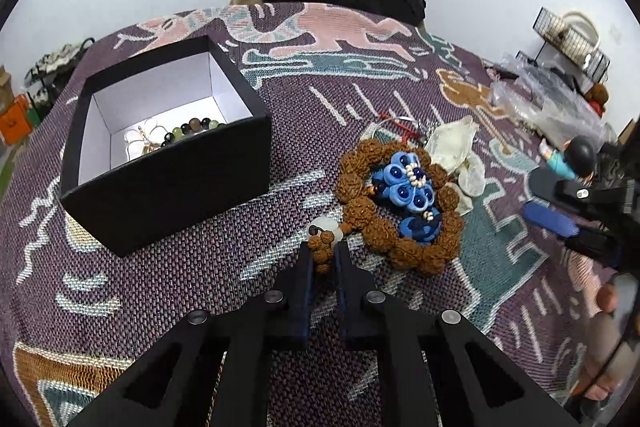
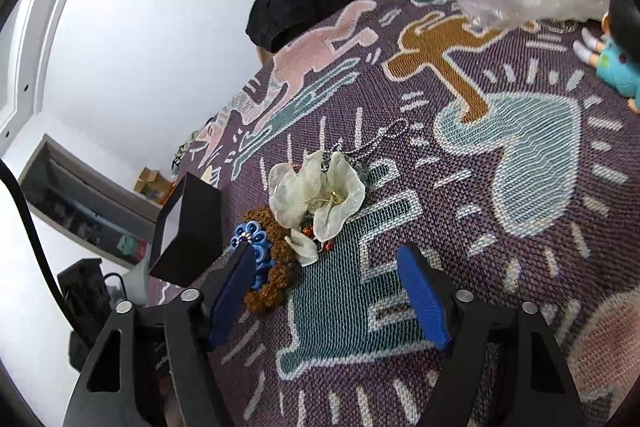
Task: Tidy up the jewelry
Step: 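Grasp the brown bead bracelet with the left tool while the right tool grasps the white flower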
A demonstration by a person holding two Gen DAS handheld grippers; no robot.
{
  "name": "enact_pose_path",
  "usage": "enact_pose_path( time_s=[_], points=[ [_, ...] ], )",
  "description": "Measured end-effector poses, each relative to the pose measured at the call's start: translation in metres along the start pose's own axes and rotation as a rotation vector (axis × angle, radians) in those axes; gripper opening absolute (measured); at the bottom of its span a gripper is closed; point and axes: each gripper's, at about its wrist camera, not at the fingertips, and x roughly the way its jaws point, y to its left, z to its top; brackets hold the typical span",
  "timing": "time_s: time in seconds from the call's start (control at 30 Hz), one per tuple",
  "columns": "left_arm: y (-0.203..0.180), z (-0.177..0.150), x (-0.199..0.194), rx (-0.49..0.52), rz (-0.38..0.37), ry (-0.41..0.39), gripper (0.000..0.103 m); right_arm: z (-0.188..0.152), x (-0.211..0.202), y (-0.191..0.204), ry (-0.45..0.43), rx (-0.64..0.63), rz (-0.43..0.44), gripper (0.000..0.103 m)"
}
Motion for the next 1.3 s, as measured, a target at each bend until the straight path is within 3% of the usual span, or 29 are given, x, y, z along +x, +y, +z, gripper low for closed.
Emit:
enact_pose_path(
  time_s=[0.23, 0.63, 0.73, 0.77, 0.8, 1.3],
  points=[
    [-0.001, 0.008, -0.032, 0.013, -0.028, -0.096, 0.009, 0.017, 0.014, 0.000, 0.022, 0.030, 0.010, 0.068],
    [-0.020, 0.041, -0.072, 0.077, -0.079, -0.206, 0.008, 0.032, 0.054, 0.020, 0.074, -0.035, -0.078, 0.067],
    [-0.022, 0.045, -0.079, 0.084, -0.080, -0.223, 0.008, 0.030, 0.056, 0.019, 0.086, -0.042, -0.091, 0.032],
    [-0.023, 0.047, -0.081, 0.085, -0.082, -0.229, 0.008, 0.030, 0.055, 0.016, 0.089, -0.033, -0.084, 0.012],
    [-0.023, 0.047, -0.084, 0.086, -0.082, -0.235, 0.008, 0.029, 0.053, 0.013, 0.085, -0.024, -0.067, 0.007],
    [-0.019, 0.066, -0.129, 0.092, -0.083, -0.344, 0.008, 0.038, -0.030, 0.044, -0.098, -0.086, 0.051, 0.005]
  ],
)
